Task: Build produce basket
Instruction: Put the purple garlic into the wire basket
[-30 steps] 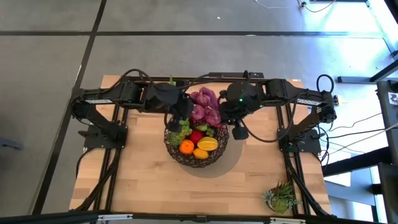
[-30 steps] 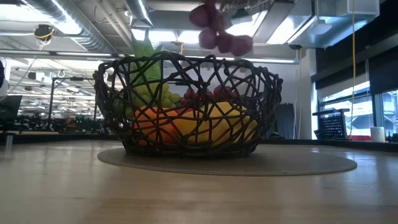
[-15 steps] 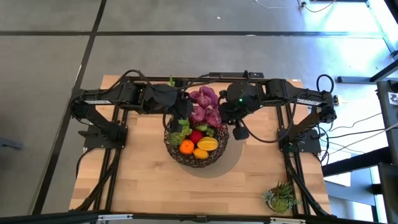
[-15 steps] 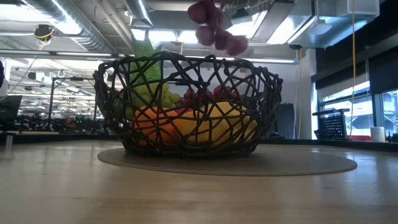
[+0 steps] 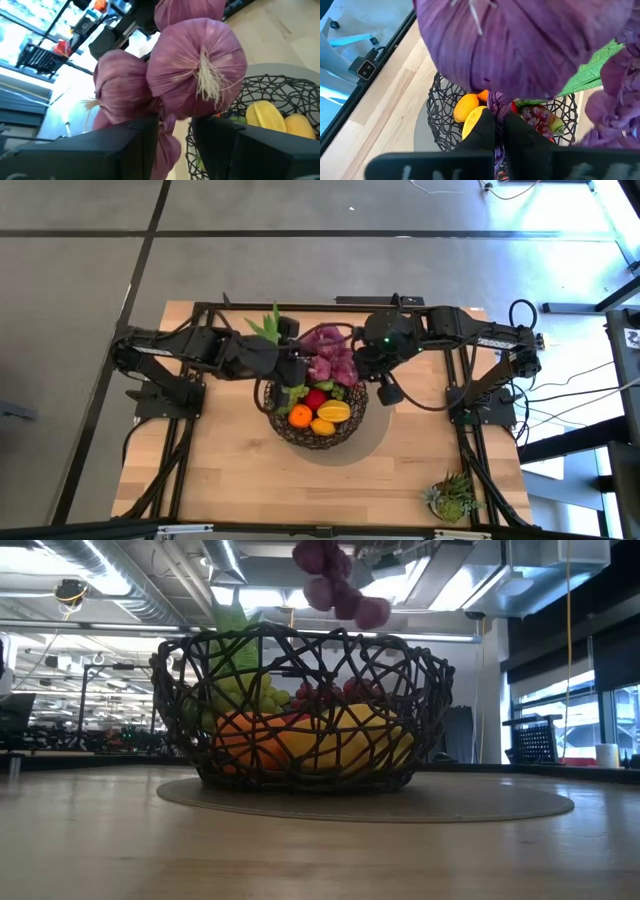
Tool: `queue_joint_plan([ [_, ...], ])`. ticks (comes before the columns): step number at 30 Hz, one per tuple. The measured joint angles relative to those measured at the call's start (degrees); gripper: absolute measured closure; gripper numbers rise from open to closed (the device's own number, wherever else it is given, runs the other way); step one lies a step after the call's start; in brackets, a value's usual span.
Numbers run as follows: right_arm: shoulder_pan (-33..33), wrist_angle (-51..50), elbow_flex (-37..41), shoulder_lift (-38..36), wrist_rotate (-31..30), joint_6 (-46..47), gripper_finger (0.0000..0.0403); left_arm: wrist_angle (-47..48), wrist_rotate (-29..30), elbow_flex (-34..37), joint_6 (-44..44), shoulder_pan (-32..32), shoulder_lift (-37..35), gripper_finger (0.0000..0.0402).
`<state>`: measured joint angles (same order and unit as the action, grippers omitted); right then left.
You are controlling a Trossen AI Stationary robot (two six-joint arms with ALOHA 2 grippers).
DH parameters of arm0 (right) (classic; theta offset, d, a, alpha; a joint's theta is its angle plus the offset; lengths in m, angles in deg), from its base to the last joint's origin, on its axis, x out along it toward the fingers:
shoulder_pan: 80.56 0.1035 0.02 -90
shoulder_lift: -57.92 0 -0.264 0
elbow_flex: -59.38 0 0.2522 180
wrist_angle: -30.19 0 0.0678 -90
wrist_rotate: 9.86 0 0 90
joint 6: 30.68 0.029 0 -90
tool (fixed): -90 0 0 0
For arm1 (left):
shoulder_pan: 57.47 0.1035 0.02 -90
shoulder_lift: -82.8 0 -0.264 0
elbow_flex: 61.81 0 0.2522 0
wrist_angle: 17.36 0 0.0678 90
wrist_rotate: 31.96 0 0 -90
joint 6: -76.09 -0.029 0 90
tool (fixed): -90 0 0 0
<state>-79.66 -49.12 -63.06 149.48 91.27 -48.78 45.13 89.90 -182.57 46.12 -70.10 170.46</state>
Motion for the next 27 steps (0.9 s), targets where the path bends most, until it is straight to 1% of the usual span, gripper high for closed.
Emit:
queue_joint_plan([
  [3,0.00,0.01,0.01,0.00,1.96,-1.49,0.0400,0.07,2.66,0.00,-0.03,-1.36,0.00,0.0289],
  [10,0.00,1.73,0.02,0.00,8.48,-3.80,0.0400,0.31,5.20,0.00,-0.13,-1.89,0.00,0.0289],
  [15,0.00,1.77,0.02,0.00,8.51,-4.01,0.0400,0.15,5.42,0.00,-0.15,-1.91,0.00,0.0289],
  [21,0.01,2.82,0.02,0.02,8.53,-4.10,0.0400,-0.01,1.06,0.00,-0.09,-1.77,0.03,0.0289],
  [24,0.00,2.98,0.02,0.02,8.54,-4.10,0.0400,-0.30,1.41,0.00,-0.18,-1.27,0.04,0.0289],
  [27,0.00,3.03,0.02,0.02,8.85,-4.10,0.0400,-2.62,1.81,0.00,-1.35,-1.19,0.04,0.0289],
])
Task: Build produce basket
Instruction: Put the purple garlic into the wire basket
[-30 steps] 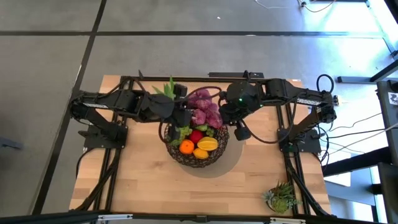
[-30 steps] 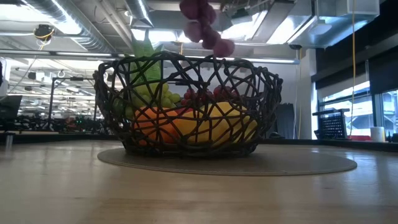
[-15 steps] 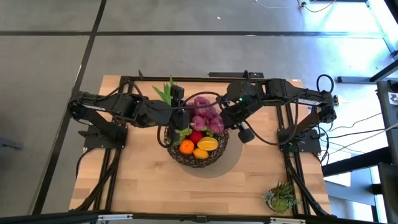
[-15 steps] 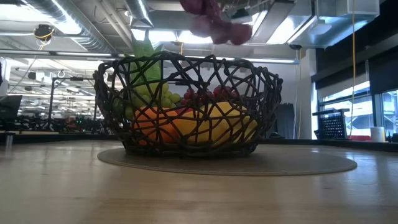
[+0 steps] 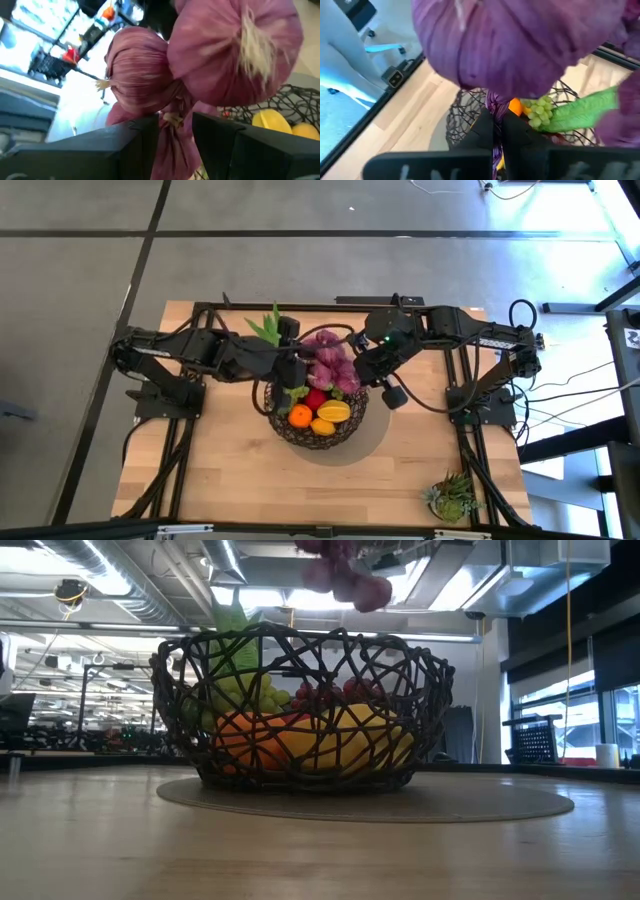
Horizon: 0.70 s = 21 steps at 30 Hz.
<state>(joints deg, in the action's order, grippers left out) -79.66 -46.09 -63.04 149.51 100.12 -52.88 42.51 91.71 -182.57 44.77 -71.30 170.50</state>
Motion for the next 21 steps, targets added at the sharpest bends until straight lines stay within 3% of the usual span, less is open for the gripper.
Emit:
queue_joint_plan([
  [4,0.00,0.27,0.00,0.00,1.60,-0.02,0.0400,-2.58,-0.92,0.00,-3.17,0.40,0.02,0.0289],
  [8,0.00,0.70,0.00,0.00,1.70,-0.13,0.0400,-2.75,-5.89,0.00,-2.88,1.47,0.04,0.0289],
  [21,0.00,1.55,0.02,0.00,1.73,-0.46,0.0400,-3.82,-10.96,-0.14,-2.57,5.13,2.12,0.0289],
])
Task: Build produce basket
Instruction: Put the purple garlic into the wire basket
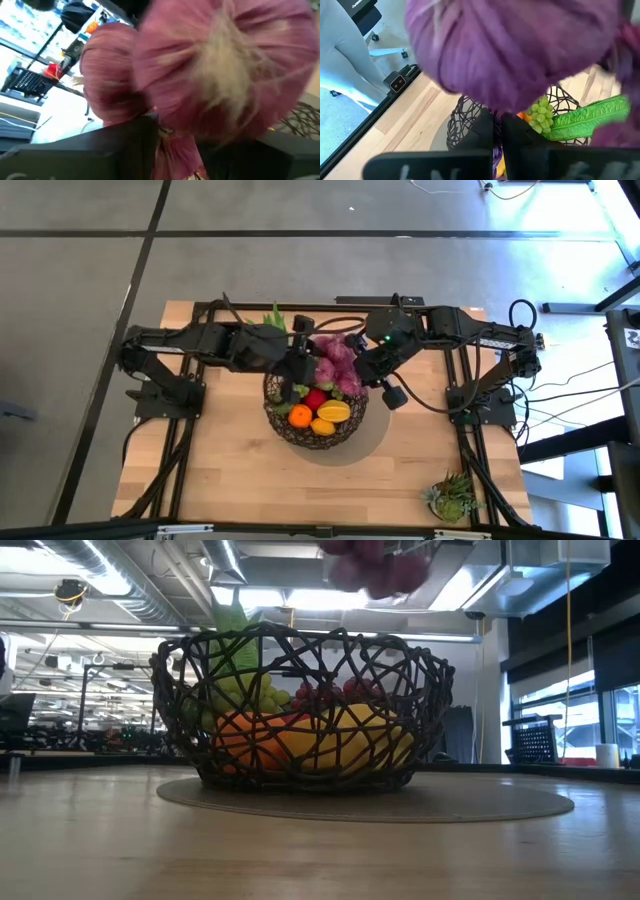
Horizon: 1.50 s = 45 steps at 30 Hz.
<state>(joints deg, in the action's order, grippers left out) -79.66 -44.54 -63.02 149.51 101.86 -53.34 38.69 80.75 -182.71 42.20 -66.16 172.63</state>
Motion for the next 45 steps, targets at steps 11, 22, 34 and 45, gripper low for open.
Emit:
queue_joint_plan([
  [11,0.00,-0.20,0.02,0.00,0.02,0.04,0.0400,-1.11,0.29,0.01,-1.85,0.18,2.59,0.0289],
  [22,0.00,-0.43,0.07,-0.04,-0.13,0.10,0.0400,-2.34,1.38,0.10,-1.10,0.38,3.04,0.0289],
  [34,-0.07,-0.27,-0.04,-0.04,-0.41,-2.82,0.0400,-3.95,4.03,0.18,5.23,1.59,2.08,0.0289],
  [45,0.04,0.22,-0.07,-0.02,0.10,-3.41,0.0400,-7.60,1.83,0.20,3.55,1.58,1.75,0.0289],
])
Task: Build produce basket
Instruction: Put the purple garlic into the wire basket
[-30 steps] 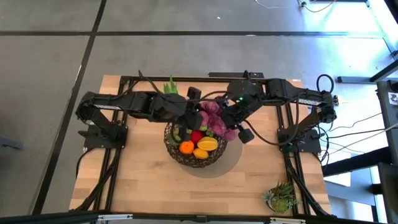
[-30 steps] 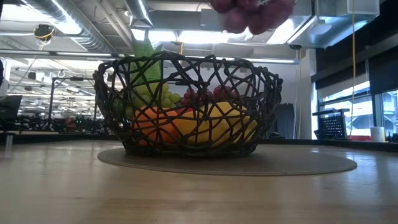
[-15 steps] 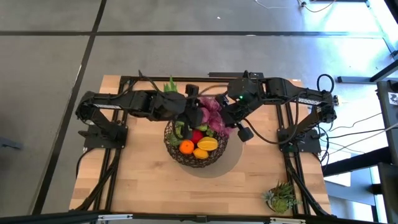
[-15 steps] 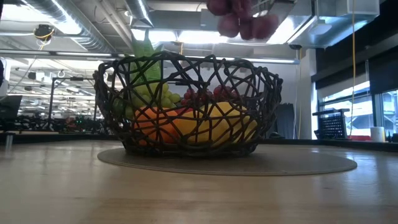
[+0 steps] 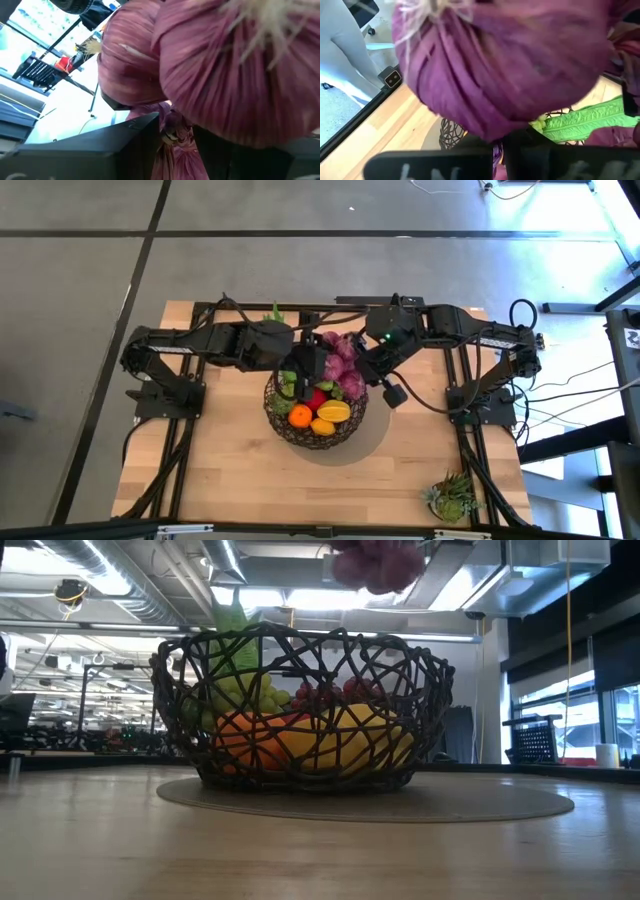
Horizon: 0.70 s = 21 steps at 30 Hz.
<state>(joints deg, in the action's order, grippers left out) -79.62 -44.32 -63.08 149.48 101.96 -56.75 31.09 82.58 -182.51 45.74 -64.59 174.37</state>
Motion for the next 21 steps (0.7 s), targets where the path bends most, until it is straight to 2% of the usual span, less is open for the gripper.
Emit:
queue_joint_plan([
  [5,-0.01,0.04,0.00,0.00,-0.04,0.00,0.0400,-1.13,-0.09,-0.01,0.07,-0.02,0.00,0.0299],
  [16,-0.03,0.52,0.00,0.00,-0.06,0.00,0.0400,-1.69,-2.14,-0.01,-0.26,-0.02,0.00,0.0382],
  [21,-0.03,0.47,0.00,0.00,-0.08,0.03,0.0400,-1.68,-2.23,-0.01,-0.26,-0.02,0.00,0.0395],
])
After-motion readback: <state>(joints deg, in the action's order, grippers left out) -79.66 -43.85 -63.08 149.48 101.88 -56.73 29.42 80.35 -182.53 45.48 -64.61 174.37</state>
